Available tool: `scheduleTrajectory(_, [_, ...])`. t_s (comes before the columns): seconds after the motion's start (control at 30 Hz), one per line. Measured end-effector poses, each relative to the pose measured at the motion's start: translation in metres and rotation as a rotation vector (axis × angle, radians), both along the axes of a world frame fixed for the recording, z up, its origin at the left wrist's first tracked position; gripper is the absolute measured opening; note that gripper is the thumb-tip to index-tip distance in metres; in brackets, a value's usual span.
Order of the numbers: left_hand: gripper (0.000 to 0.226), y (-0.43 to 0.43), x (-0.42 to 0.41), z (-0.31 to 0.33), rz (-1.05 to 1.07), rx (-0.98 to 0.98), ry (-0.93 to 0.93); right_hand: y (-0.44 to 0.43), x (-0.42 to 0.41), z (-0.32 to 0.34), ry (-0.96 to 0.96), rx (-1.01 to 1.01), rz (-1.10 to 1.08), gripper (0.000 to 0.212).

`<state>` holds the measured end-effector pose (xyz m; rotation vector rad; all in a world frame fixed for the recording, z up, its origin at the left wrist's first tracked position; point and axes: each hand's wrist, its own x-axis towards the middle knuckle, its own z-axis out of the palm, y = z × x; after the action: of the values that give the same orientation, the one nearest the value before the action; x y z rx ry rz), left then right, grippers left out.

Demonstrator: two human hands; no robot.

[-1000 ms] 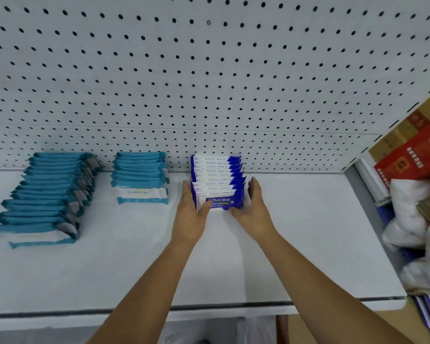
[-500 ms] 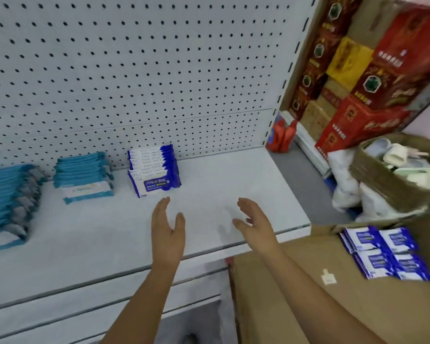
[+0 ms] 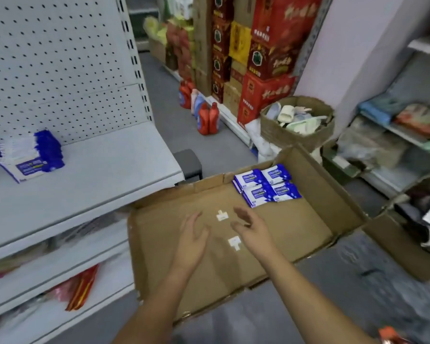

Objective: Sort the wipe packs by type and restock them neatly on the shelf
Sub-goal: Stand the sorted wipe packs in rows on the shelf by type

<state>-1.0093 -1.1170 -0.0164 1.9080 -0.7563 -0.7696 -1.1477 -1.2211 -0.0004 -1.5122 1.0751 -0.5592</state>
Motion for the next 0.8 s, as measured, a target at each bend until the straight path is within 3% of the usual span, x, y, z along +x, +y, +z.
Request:
scheduleTrajectory(0.3, [0.038, -0.069, -0.076, -0.026, -0.049, 0.008, 0.071, -0.059, -0.091, -0.024, 0.054, 0.014, -0.115, 0.039])
scheduleTrajectory(0.7, [0.040, -0.219, -0.093, -0.101, 0.054, 0.130, 0.264, -0.217, -0.121, -0.083, 0.281, 0.093, -0.107, 0.034])
scheduleTrajectory(0.8, [0.026, -0.250, -0.089, -0.114, 0.106, 0.162, 0.276, -0.256, -0.122, -0.099, 0.332, 0.133, -0.106, 0.038])
